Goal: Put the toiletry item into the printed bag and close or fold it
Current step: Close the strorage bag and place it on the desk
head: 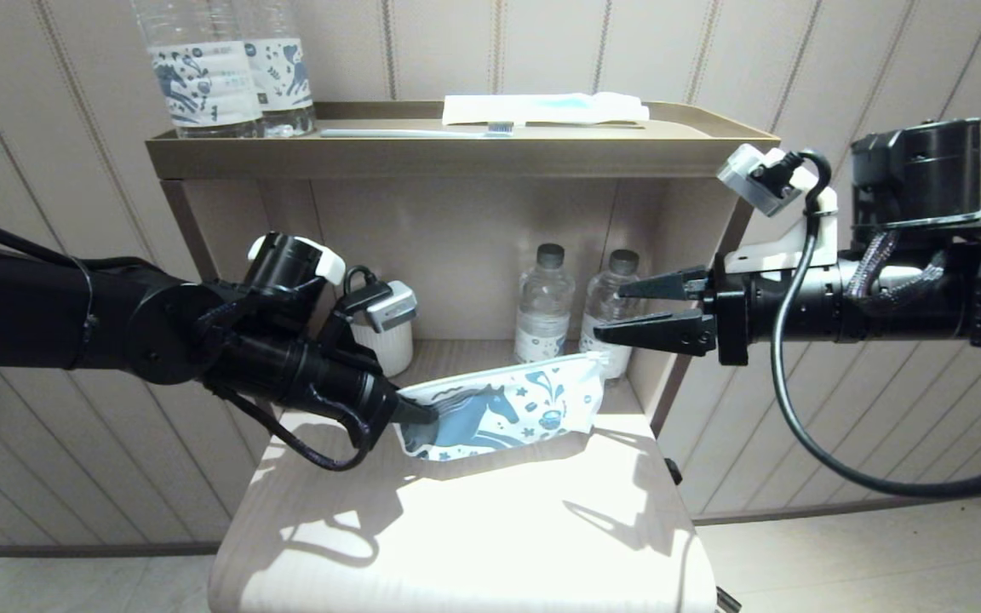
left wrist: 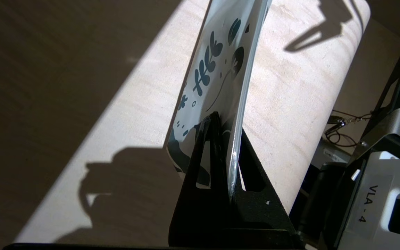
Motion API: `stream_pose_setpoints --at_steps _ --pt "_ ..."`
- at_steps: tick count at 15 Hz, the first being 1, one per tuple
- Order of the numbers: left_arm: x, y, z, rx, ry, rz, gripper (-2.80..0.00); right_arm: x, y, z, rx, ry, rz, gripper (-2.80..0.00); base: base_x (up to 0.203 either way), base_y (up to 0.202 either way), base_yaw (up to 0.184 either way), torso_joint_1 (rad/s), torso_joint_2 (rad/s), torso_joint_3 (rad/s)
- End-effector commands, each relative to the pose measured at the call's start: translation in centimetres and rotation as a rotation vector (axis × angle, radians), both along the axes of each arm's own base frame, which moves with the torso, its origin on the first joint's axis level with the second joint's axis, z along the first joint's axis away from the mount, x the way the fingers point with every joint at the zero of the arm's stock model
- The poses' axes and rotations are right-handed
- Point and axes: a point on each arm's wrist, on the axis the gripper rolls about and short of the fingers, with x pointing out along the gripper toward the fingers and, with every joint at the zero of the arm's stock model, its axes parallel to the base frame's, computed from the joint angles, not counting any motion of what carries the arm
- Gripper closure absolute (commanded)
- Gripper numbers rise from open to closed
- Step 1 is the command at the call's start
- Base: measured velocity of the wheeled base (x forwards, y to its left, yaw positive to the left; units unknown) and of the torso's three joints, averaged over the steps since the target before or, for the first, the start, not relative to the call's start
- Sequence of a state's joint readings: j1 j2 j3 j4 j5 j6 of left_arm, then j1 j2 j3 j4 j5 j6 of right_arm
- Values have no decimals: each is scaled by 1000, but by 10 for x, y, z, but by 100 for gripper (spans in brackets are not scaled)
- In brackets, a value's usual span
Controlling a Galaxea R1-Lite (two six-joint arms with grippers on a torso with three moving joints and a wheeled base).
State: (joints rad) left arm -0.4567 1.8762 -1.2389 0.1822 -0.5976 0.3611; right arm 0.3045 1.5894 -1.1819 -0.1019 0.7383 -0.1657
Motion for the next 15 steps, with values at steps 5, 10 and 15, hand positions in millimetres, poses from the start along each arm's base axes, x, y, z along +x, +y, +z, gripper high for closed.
stream_pose_setpoints --at_steps 5,10,15 --pt "-1 -3 -3 12 -5 5 -280 1 1 -1 4 8 5 -280 0 0 0 0 0 0" --pt "-2 -2 -2 8 -4 9 0 2 1 -3 3 15 1 0 0 0 0 0 0 0" --pt "-3 -2 7 -7 -25 13 0 2 1 -3 2 13 3 0 0 0 0 0 0 0"
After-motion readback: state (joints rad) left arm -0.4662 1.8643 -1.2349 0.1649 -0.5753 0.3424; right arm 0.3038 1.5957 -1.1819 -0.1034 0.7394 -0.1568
